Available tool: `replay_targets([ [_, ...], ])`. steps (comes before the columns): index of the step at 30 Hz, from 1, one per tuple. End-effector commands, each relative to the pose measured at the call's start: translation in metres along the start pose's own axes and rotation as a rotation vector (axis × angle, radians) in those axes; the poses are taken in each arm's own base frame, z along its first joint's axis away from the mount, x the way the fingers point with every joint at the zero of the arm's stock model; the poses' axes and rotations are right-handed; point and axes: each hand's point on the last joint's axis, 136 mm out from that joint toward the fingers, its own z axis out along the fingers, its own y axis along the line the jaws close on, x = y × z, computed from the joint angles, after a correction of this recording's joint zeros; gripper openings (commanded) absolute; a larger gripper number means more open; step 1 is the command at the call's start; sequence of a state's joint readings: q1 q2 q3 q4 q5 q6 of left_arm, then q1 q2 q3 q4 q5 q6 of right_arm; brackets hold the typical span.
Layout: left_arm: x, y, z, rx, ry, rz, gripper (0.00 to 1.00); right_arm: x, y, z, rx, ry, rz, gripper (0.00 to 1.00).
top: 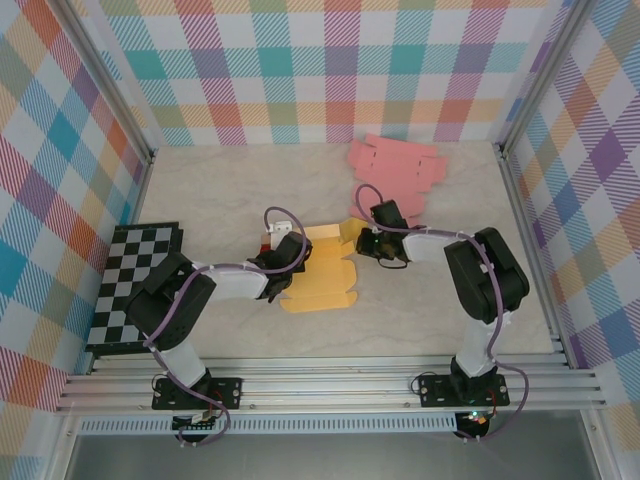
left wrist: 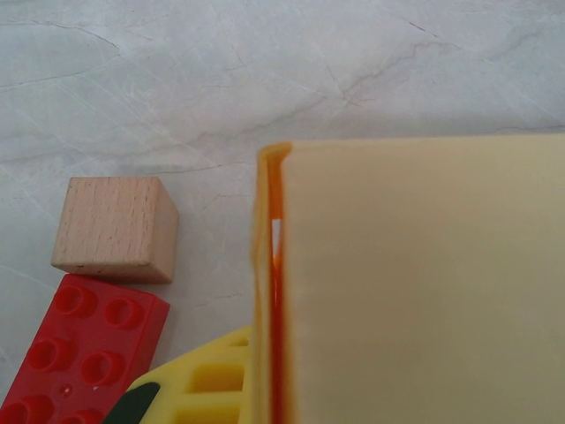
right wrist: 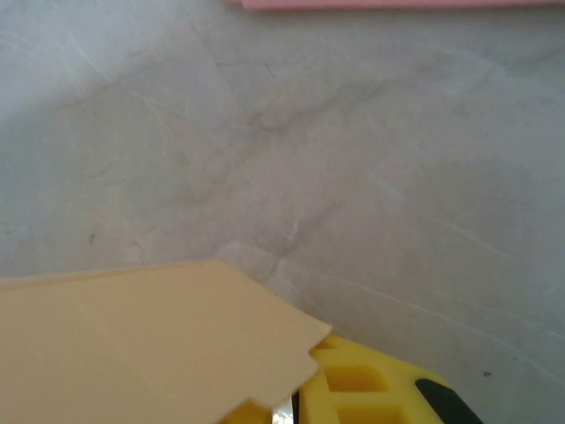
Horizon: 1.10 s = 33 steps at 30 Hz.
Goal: Fold the paper box
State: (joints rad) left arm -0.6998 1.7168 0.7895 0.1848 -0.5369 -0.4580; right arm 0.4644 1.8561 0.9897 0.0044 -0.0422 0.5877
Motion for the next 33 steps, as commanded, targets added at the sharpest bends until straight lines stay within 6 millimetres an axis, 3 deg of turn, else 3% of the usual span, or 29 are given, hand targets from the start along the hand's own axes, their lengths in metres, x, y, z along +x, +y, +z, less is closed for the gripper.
replay_targets([
  [1, 0.011, -0.008, -0.003, 0.032, 0.058, -0.005, 0.00, -0.003, 0.021, 0.003, -0.115, 0.002, 0.043, 0.14],
  [9, 0.013, -0.012, 0.001, 0.026, 0.073, -0.021, 0.00, 0.009, 0.060, -0.010, -0.255, 0.043, 0.105, 0.14],
  [13, 0.013, -0.012, 0.002, 0.025, 0.074, -0.027, 0.00, 0.018, 0.069, -0.011, -0.259, 0.058, 0.094, 0.14],
  [20, 0.018, -0.013, 0.002, 0.034, 0.083, -0.030, 0.00, 0.032, 0.058, 0.007, -0.184, 0.111, 0.090, 0.14],
  [24, 0.017, -0.014, 0.001, 0.040, 0.082, -0.033, 0.00, 0.050, 0.047, 0.022, -0.037, 0.192, 0.045, 0.11],
  [28, 0.018, -0.013, 0.001, 0.034, 0.083, -0.033, 0.00, 0.061, 0.030, 0.024, 0.134, 0.193, -0.005, 0.13],
  [33, 0.020, -0.008, 0.002, 0.011, 0.084, -0.026, 0.00, 0.063, 0.033, 0.013, 0.078, 0.176, 0.016, 0.14],
])
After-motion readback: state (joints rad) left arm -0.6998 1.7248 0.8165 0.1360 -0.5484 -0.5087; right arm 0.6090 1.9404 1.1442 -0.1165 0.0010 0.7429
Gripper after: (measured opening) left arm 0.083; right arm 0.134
